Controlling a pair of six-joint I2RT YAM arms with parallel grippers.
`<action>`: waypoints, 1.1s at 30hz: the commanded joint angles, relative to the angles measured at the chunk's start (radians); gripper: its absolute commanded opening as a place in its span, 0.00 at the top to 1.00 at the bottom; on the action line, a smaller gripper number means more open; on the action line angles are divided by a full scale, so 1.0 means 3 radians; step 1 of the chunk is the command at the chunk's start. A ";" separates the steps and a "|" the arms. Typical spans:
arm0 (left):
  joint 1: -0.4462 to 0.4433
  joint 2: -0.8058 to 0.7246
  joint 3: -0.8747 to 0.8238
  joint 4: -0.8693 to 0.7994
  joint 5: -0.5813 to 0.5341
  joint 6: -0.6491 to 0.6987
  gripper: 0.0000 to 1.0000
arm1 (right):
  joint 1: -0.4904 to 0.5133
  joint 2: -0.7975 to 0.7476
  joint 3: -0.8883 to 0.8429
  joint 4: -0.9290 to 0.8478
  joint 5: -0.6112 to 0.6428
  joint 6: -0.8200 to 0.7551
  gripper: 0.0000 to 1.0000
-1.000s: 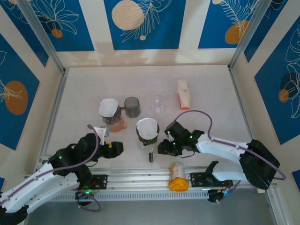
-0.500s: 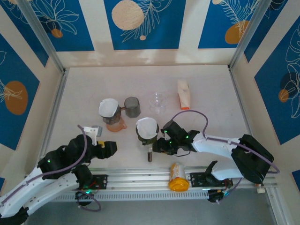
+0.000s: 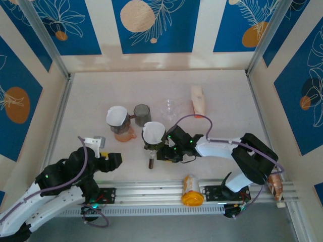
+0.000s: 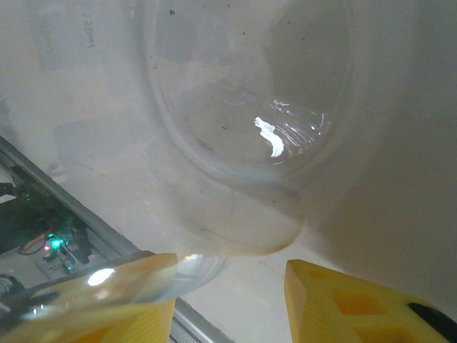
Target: Place the coffee filter in the dripper
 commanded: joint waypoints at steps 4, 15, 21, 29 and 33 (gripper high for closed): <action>-0.0003 -0.0118 0.0114 -0.0131 -0.0110 0.0028 0.20 | -0.0014 0.0330 0.0349 0.0031 -0.0086 -0.0178 0.56; -0.0003 -0.0162 0.0133 -0.0163 -0.0140 0.0002 0.19 | 0.0043 0.0901 0.0952 0.0031 -0.0212 -0.0236 0.58; -0.0005 -0.0172 0.0143 -0.0167 -0.0175 -0.0003 0.19 | 0.0073 0.1084 0.1195 -0.0037 -0.0214 -0.0262 0.58; -0.0008 -0.0171 0.0194 -0.0192 -0.0269 -0.0008 0.15 | 0.0094 0.1223 0.1400 -0.0144 -0.0157 -0.0272 0.58; -0.0003 -0.0155 0.0199 -0.0177 -0.0294 -0.0014 0.11 | 0.0100 0.1137 0.1286 -0.0232 -0.0074 -0.0267 0.55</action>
